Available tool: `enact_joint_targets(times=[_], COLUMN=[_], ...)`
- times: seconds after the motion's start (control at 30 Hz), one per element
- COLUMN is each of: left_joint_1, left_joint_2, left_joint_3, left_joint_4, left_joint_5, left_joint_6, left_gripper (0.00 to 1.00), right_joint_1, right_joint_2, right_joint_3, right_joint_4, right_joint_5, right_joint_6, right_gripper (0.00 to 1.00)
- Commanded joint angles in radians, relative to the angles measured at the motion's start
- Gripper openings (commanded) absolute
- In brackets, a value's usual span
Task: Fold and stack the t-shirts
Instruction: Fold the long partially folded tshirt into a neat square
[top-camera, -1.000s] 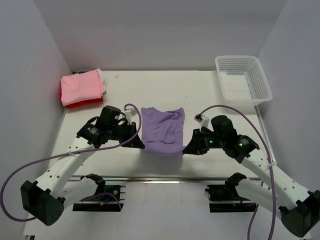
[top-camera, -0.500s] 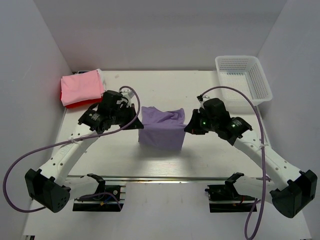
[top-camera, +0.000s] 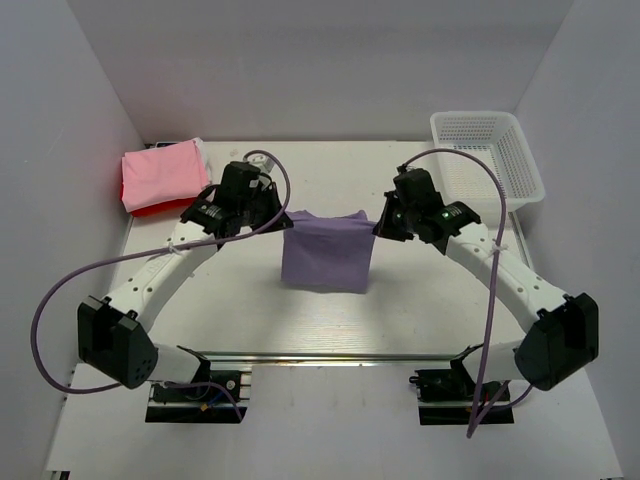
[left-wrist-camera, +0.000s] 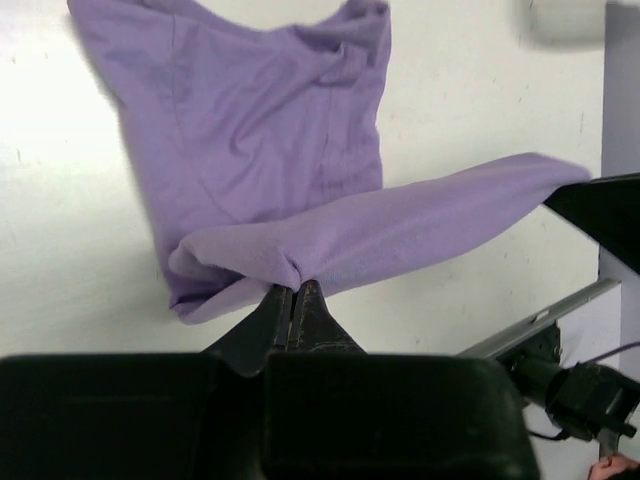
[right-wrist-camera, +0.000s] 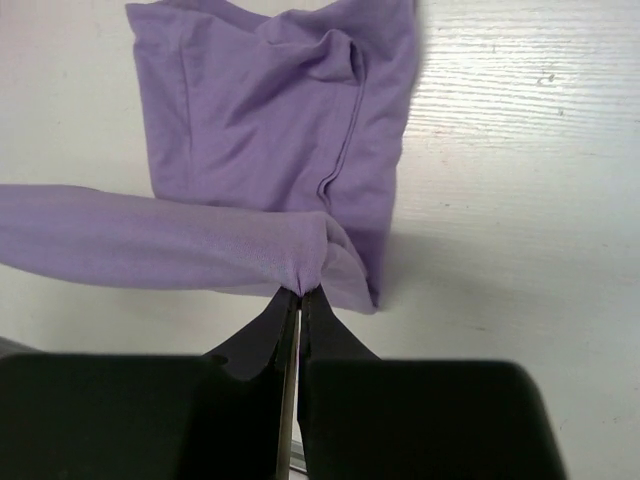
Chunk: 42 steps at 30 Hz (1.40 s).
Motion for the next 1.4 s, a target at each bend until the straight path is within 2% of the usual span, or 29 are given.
enact_joint_targets(times=[0.0,0.23,0.53,0.83,0.9,0.93,0.97,1.0,1.03,1.07,1.13,1.17,1.2,1.27,1.3,1.37], left_joint_1=[0.039,0.078,0.129,0.181,0.192,0.201,0.201,0.213,0.227,0.227,0.227,0.227,0.227,0.227,0.227,0.198], left_joint_2=[0.048,0.15,0.346,0.5,0.541,0.555,0.57,0.585,0.624,0.642,0.656,0.656,0.656,0.63,0.603,0.581], left_joint_3=[0.081,0.09,0.25,0.288,0.31,0.31,0.327,0.359,0.427,0.428,0.515,0.526,0.526,0.499,0.451,0.382], left_joint_4=[0.031,0.117,0.097,0.146,0.185,0.202,0.237,0.237,0.213,0.212,0.162,0.162,0.172,0.206,0.231,0.309], left_joint_5=[-0.086,-0.029,-0.051,0.061,0.072,0.061,0.061,0.046,0.046,0.046,0.032,0.032,0.058,0.098,0.147,0.234], left_joint_6=[0.022,0.031,0.088,0.088,0.088,0.088,0.1,0.101,0.119,0.131,0.145,0.166,0.176,0.185,0.197,0.214], left_gripper=[0.0,0.0,0.0,0.0,0.12,0.21,0.59,0.67,0.86,0.98,1.0,1.0,1.0,1.0,1.0,1.0], right_joint_1=[-0.042,-0.086,-0.137,-0.172,-0.183,-0.184,-0.186,-0.195,-0.2,-0.2,-0.207,-0.206,-0.209,-0.206,-0.204,-0.204], right_joint_2=[0.046,0.176,0.392,0.615,0.636,0.684,0.702,0.727,0.794,0.811,0.865,0.867,0.865,0.816,0.798,0.712], right_joint_3=[0.076,0.167,0.325,0.475,0.503,0.512,0.574,0.607,0.704,0.705,0.823,0.839,0.845,0.821,0.776,0.686], right_joint_4=[-0.003,0.015,0.012,-0.019,0.027,0.047,0.053,0.049,0.043,0.035,-0.012,-0.023,-0.023,0.003,0.015,0.085], right_joint_5=[0.081,0.04,-0.022,-0.069,-0.074,-0.11,-0.124,-0.149,-0.172,-0.172,-0.186,-0.183,-0.184,-0.187,-0.192,-0.244], right_joint_6=[-0.011,-0.043,-0.089,-0.102,-0.125,-0.141,-0.177,-0.198,-0.229,-0.229,-0.25,-0.258,-0.263,-0.269,-0.269,-0.263], right_gripper=[0.0,0.0,0.0,0.0,0.0,0.0,0.1,0.25,0.48,0.56,0.65,0.7,0.72,0.73,0.83,0.9])
